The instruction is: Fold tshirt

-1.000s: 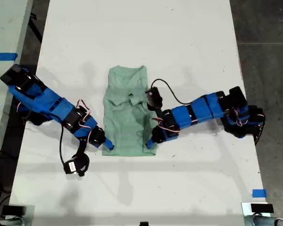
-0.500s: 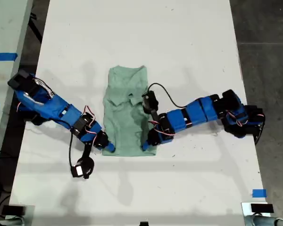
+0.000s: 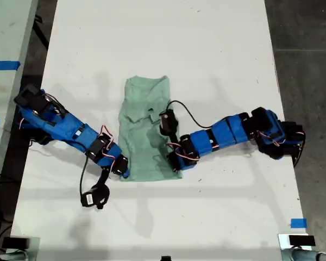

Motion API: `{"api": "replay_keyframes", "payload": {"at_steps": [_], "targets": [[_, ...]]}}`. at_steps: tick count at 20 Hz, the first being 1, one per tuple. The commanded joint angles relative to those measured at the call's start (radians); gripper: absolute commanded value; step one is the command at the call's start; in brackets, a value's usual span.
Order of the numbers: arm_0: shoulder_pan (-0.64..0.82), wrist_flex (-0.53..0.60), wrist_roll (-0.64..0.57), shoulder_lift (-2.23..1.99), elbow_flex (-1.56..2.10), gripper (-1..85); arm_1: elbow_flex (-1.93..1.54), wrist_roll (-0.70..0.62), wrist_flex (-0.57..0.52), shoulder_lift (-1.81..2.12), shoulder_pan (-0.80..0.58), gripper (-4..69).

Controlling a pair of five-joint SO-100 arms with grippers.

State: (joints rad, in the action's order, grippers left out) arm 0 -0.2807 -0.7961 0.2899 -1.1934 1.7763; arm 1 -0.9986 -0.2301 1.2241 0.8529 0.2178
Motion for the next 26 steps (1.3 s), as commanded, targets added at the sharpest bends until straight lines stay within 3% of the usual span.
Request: {"api": "replay_keyframes", "payload": {"at_steps": [1,7,13,16,21,26], "targets": [[-0.017,-0.051,-0.025,0.011,-0.066,0.1,0.028,-0.018,-0.011,0.009,0.034,-0.5],[-0.124,-0.307,-0.021,0.006,-0.462,0.1,0.268,0.015,0.173,0.140,0.169,-0.4],[-0.063,-0.459,-0.055,-0.110,-0.555,0.1,0.259,-0.161,0.164,0.219,0.035,-0.4],[0.094,-0.612,-0.143,-0.213,-0.529,0.1,0.258,-0.302,0.164,0.244,-0.114,-0.4],[0.439,-0.637,-0.425,-0.321,-0.442,0.1,0.252,-0.491,0.175,0.261,-0.353,-0.5],[0.687,-0.607,-0.591,-0.310,-0.336,0.1,0.215,-0.586,0.124,0.238,-0.509,-0.5]]}}
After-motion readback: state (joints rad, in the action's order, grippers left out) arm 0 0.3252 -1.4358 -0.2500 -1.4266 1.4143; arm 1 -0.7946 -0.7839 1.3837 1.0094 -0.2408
